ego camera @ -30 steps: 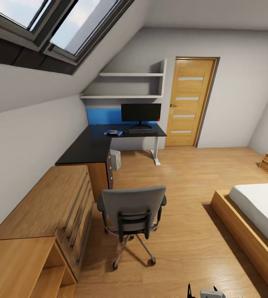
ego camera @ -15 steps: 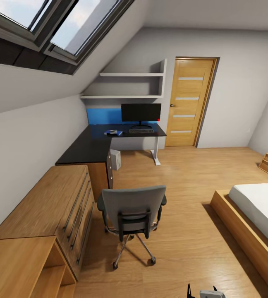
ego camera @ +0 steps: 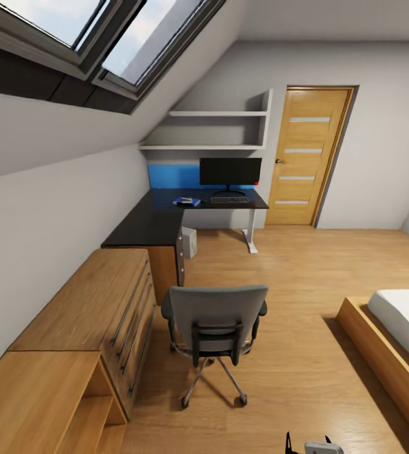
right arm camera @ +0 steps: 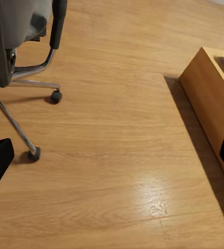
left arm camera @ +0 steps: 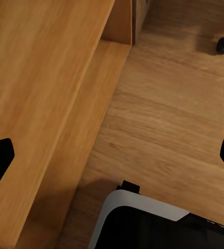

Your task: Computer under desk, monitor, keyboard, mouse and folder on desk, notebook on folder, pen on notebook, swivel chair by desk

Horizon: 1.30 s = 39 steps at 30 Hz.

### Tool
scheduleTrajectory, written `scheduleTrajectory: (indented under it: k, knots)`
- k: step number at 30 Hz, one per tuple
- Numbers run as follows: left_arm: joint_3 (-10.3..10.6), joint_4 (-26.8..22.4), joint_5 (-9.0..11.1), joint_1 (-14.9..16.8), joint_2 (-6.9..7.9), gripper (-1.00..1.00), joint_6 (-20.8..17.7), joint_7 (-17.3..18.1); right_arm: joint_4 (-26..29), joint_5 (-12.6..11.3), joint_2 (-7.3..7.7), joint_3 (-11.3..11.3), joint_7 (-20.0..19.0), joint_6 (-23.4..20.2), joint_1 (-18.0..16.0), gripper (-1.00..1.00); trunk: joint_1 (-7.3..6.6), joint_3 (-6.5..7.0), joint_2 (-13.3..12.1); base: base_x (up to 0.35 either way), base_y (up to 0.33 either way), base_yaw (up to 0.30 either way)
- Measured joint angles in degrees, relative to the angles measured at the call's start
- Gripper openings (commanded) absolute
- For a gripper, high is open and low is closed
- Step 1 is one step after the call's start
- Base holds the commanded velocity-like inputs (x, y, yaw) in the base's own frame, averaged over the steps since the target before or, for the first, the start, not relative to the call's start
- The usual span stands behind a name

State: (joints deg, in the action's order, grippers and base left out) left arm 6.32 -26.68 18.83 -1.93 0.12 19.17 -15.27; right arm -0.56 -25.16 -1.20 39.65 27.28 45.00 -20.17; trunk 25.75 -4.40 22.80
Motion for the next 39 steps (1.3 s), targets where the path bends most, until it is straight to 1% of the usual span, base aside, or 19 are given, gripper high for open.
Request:
scheduleTrajectory:
  k: [10,19,23,29,31,39]
  knots:
    - [0.0,0.0,0.0,0.0,-0.04,1.00,-0.1,-0.1,0.0,0.0,0.02,0.0,0.0,0.0,0.0,1.00,0.00,0.00,0.0,0.000,0.000,0.060]
    - [0.0,-0.1,0.0,0.0,-0.08,1.00,-0.2,-0.2,0.0,0.0,0.05,-0.1,0.0,0.0,0.0,1.00,0.00,0.00,0.0,0.000,0.000,0.181]
    - [0.0,-0.1,0.0,0.0,-0.09,1.00,-0.2,-0.2,0.0,0.0,0.06,0.0,0.0,0.0,0.0,1.00,0.00,0.00,0.0,0.000,0.000,0.094]
    - [0.0,-0.3,0.0,0.0,-0.18,1.00,-0.3,-0.2,0.0,0.0,0.08,0.0,0.0,0.0,0.0,1.00,1.32,-1.08,2.4,0.000,0.000,0.029]
    - [0.0,-0.3,0.0,0.0,-0.48,1.00,-0.5,-0.2,0.0,0.0,0.07,0.0,0.0,0.0,0.0,1.00,1.76,-1.44,3.2,0.000,0.000,0.006]
    - [0.0,-0.4,0.1,0.0,-0.86,1.00,-0.7,-0.2,0.0,0.1,0.00,0.0,0.0,0.0,0.0,1.00,3.52,-2.88,6.4,0.000,0.000,0.002]
